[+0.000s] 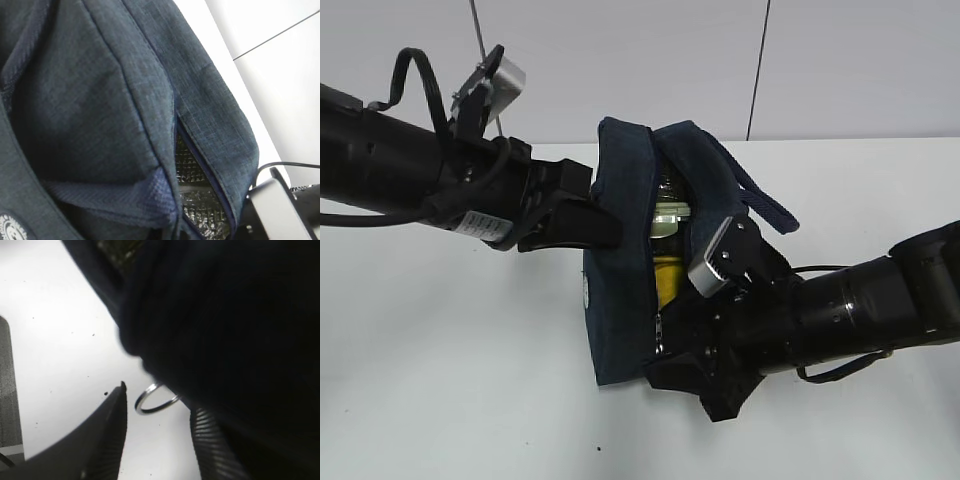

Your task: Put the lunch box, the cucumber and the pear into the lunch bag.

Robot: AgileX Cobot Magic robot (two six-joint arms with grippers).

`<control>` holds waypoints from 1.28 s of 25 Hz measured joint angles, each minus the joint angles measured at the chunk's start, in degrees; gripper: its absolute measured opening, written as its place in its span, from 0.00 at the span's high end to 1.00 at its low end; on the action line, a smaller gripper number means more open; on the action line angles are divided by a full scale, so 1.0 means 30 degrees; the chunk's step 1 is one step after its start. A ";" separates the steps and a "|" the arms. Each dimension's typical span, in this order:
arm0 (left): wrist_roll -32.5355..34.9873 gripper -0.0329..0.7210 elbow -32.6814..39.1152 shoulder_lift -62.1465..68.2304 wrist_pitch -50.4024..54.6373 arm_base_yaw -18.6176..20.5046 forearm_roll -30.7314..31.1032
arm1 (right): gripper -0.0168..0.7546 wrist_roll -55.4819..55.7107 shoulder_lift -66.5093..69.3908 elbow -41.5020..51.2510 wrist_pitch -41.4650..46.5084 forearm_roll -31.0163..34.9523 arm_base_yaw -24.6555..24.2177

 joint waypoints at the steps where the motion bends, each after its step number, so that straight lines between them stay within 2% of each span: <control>1: 0.0000 0.98 0.0000 0.0000 0.0006 0.0000 0.0000 | 0.54 0.0000 0.0000 0.0000 -0.0148 0.0000 0.0000; 10: 0.0016 0.98 0.0000 0.0000 0.0006 0.0000 0.0000 | 0.56 0.0000 0.0000 0.0000 -0.0668 0.0000 0.0000; 17: 0.0020 0.98 0.0000 0.0000 0.0022 0.0000 0.0000 | 0.46 0.0118 0.0000 0.0000 0.0642 0.0000 0.0000; 25: 0.0040 0.98 0.0000 0.0000 0.0022 0.0000 0.0000 | 0.44 0.0114 0.0182 0.0000 0.0853 0.0000 0.0000; 28: 0.0056 0.98 0.0000 0.0000 0.0022 0.0000 0.0000 | 0.49 0.0114 0.0257 0.0000 0.0853 0.0000 0.0000; 32: 0.0056 0.98 0.0000 0.0000 0.0022 0.0000 0.0000 | 0.62 0.0114 0.0257 0.0000 0.0853 0.0000 0.0000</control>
